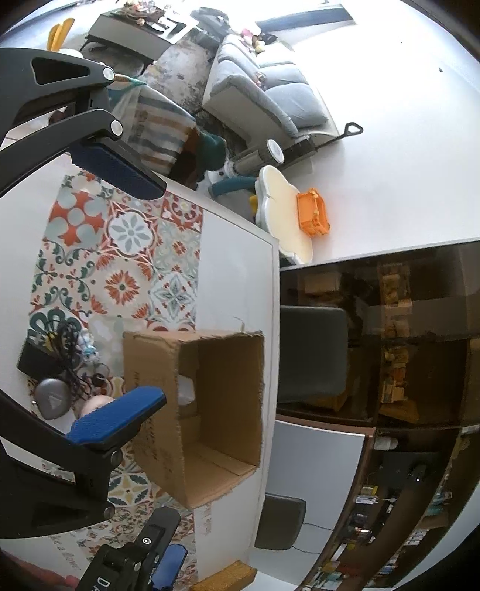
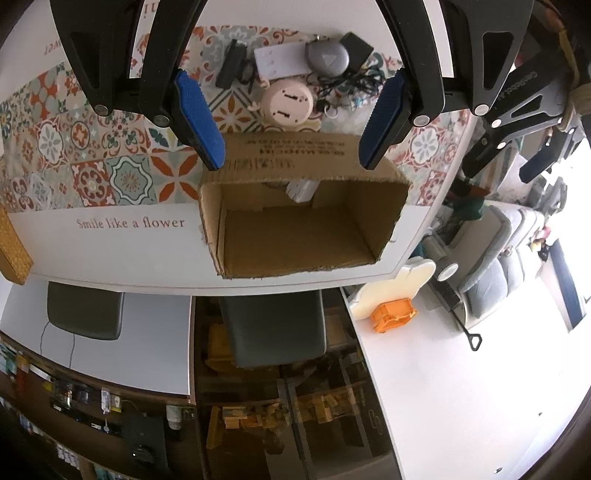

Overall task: Organize rigid objects
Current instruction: 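Lower the right gripper onto the grey round device and close it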

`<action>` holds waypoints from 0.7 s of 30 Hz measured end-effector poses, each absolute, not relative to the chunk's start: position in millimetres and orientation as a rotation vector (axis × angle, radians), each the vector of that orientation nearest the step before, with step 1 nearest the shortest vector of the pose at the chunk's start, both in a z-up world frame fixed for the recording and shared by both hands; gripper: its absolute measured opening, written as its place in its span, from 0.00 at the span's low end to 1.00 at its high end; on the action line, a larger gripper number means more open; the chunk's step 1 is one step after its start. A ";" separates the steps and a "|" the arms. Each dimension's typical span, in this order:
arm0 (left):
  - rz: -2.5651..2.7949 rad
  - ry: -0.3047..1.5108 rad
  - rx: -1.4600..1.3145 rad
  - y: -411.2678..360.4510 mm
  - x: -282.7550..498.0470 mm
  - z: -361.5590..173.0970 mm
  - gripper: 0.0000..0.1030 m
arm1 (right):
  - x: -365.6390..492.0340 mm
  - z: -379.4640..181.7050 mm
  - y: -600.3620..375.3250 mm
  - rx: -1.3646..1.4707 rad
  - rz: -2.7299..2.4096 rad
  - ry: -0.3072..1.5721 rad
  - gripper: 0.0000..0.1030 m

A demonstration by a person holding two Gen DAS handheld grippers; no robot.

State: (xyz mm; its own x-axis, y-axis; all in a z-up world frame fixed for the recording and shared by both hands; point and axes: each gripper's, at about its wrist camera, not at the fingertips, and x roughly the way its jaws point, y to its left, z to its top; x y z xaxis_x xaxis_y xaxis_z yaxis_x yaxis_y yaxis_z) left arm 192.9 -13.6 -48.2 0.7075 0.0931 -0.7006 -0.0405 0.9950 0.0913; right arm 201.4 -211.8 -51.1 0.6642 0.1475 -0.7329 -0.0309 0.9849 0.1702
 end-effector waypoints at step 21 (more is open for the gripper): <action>0.129 0.941 0.028 12.9 148.6 -99.7 1.00 | 168.2 -107.8 -178.6 0.129 0.228 0.979 0.73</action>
State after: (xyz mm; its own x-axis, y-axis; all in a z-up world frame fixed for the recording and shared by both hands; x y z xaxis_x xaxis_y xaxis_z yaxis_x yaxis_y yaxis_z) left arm 148.6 12.9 -99.7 0.5822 0.1229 -0.8037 -0.0986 0.9919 0.0802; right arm 168.2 -178.6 -107.8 0.5370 0.2490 -0.8060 -0.1328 0.9685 0.2107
